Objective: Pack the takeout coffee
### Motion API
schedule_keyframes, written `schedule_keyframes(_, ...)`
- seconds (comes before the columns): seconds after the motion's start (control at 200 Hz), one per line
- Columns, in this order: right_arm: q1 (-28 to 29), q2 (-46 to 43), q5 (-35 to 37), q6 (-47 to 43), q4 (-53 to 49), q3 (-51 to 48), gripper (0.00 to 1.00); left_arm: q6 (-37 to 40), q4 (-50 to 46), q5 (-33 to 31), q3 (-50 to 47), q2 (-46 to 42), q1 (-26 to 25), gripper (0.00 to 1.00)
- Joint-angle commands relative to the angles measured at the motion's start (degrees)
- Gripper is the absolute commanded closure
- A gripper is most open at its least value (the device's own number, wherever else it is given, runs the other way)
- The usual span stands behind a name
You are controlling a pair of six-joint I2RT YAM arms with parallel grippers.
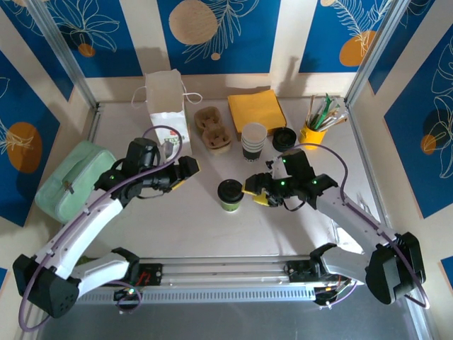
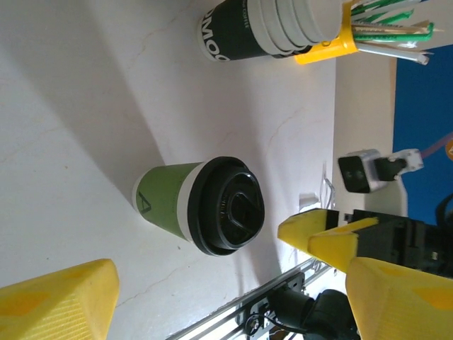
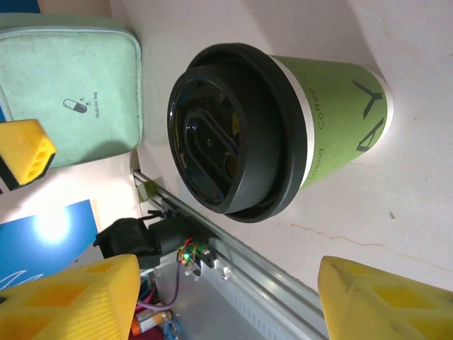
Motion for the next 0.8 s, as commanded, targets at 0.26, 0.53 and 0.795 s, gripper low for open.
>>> schedule_keyframes(0.26, 0.30, -0.85, 4.84, -3.74, -1.59, 1.85, 0.21, 9.14, 13.91, 2.33, -3.98, 7.88, -5.79, 0.14)
schedule_keyframes(0.53, 1.90, 3.12, 5.19, -1.77, 2.25, 1.70, 0.25, 11.21, 19.02, 7.63, -4.34, 16.08, -8.04, 0.16)
schedule_keyframes(0.795, 3.20, 7.45, 5.24, -1.72, 4.27, 3.29, 0.26, 11.42, 23.46, 10.96, -6.04, 19.35, -8.17, 0.20)
